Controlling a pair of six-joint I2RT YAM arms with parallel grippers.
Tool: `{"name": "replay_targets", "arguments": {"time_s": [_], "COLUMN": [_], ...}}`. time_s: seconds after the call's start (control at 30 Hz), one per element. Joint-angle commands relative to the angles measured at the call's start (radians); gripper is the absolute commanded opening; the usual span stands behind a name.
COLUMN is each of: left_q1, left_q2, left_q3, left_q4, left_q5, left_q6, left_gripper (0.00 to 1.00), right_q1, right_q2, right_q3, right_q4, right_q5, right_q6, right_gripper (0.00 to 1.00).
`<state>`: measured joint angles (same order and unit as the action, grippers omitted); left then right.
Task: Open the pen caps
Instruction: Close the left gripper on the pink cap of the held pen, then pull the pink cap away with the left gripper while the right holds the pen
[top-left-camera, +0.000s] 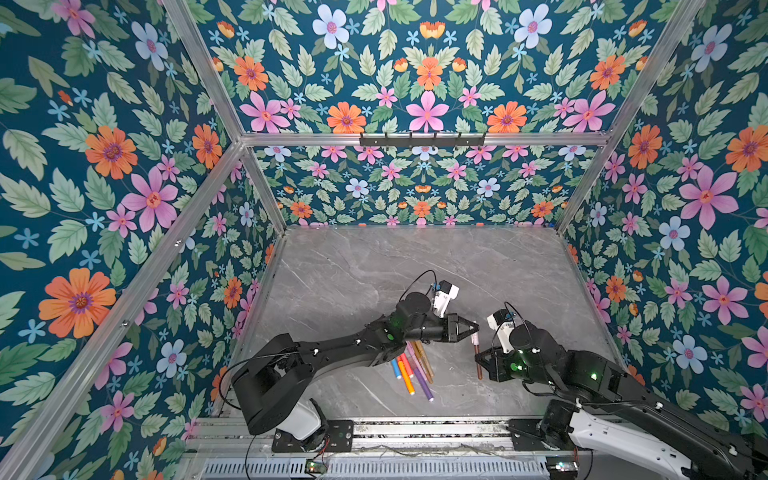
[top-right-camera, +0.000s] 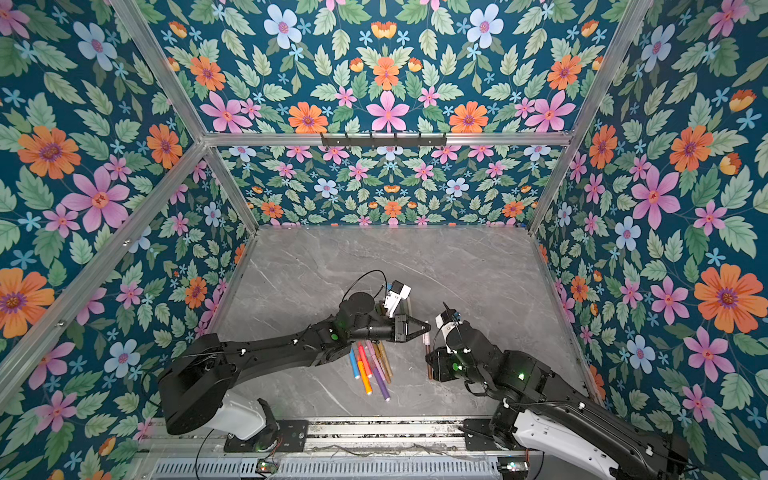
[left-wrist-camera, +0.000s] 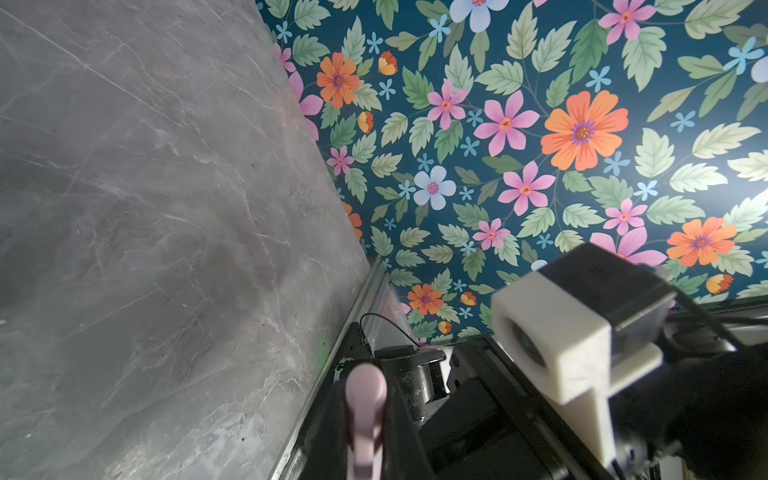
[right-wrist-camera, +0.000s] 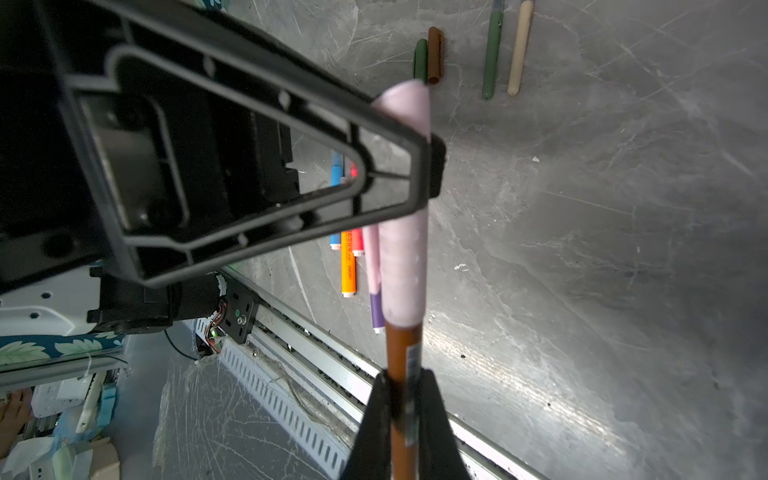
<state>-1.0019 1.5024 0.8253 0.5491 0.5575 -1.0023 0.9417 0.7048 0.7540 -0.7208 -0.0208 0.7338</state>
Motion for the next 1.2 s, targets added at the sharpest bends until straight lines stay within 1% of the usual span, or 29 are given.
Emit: {"name": "replay_targets", "arguments": {"time_s": [0.0, 0.03, 0.07, 0.13, 0.2, 0.23, 0.27, 0.3, 0.33, 0.4, 0.47, 0.6, 0.63, 0.7, 0.8, 0.87, 0.9, 0.97, 1.03, 1.13, 1.17], "left_q1": [-0.003, -0.003, -0.004, -0.003, -0.003, -0.004, -0.004, -0.003, -0.003, 0.005, 0.04, 0.234, 0.263, 0.279, 0.289, 0.32, 0.341, 0.381, 0.418, 0.459, 0.468], "left_q2": [-0.018, -0.023, -0.027, -0.034, -0.039, -0.038, -0.038, -0.036, -0.037, -0.034, -0.025, -0.012, -0.01, 0.001, 0.023, 0.044, 0.056, 0.066, 0.068, 0.087, 0.1], "left_q3": [-0.003, -0.004, -0.005, -0.003, -0.003, -0.002, -0.003, -0.003, -0.003, 0.002, 0.036, 0.149, 0.164, 0.183, 0.142, 0.121, 0.12, 0.117, 0.107, 0.1, 0.102], "left_q4": [0.036, 0.034, 0.03, 0.025, 0.026, 0.028, 0.034, 0.042, 0.049, 0.048, 0.02, -0.075, -0.101, -0.137, -0.143, -0.202, -0.265, -0.38, -0.453, -0.492, -0.5], "left_q5": [0.027, 0.021, 0.013, 0.003, -0.004, -0.003, -0.003, -0.003, -0.001, -0.002, 0.02, 0.068, 0.061, 0.056, 0.046, 0.03, 0.007, -0.044, -0.086, -0.085, -0.077], "left_q6": [0.012, 0.013, 0.015, 0.018, 0.018, 0.017, 0.015, 0.008, 0.004, 0.001, 0.008, 0.094, 0.113, 0.142, 0.149, 0.187, 0.221, 0.283, 0.333, 0.375, 0.384], "left_gripper": [0.0, 0.0, 0.0, 0.0, 0.0, 0.0, 0.0, 0.0, 0.0, 0.0, 0.0, 0.0, 0.0, 0.0, 0.0, 0.0, 0.0, 0.0, 0.0, 0.0, 0.0], "right_q1": [-0.001, 0.0, -0.001, 0.0, 0.0, -0.001, 0.0, 0.0, 0.0, 0.0, 0.002, 0.057, 0.06, 0.06, 0.047, -0.003, -0.049, -0.172, -0.332, -0.553, -0.61], "right_q2": [-0.011, -0.013, -0.016, -0.021, -0.028, -0.029, -0.033, -0.037, -0.043, -0.063, -0.091, -0.18, -0.196, -0.231, -0.254, -0.242, -0.223, -0.157, -0.053, 0.115, 0.17], "right_q3": [0.008, 0.008, 0.003, -0.011, -0.039, -0.053, -0.069, -0.084, -0.096, -0.127, -0.171, -0.317, -0.353, -0.384, -0.363, -0.354, -0.35, -0.339, -0.318, -0.266, -0.244], "right_q4": [0.002, -0.003, -0.003, 0.003, 0.033, 0.055, 0.076, 0.092, 0.099, 0.113, 0.124, 0.216, 0.241, 0.245, 0.173, 0.151, 0.151, 0.179, 0.222, 0.298, 0.322], "right_q5": [0.036, 0.035, 0.031, 0.019, -0.01, -0.025, -0.039, -0.051, -0.054, -0.066, -0.085, -0.107, -0.114, -0.117, -0.064, -0.065, -0.091, -0.192, -0.332, -0.508, -0.549], "right_q6": [0.006, 0.01, 0.015, 0.029, 0.046, 0.051, 0.062, 0.072, 0.08, 0.098, 0.125, 0.228, 0.249, 0.275, 0.258, 0.227, 0.203, 0.14, 0.057, -0.065, -0.096], "right_gripper": [0.04, 0.13, 0.18, 0.22, 0.22, 0.2, 0.13, 0.03, 0.0, 0.0, 0.0, 0.0, 0.0, 0.0, 0.0, 0.0, 0.0, 0.0, 0.0, 0.0, 0.0]}}
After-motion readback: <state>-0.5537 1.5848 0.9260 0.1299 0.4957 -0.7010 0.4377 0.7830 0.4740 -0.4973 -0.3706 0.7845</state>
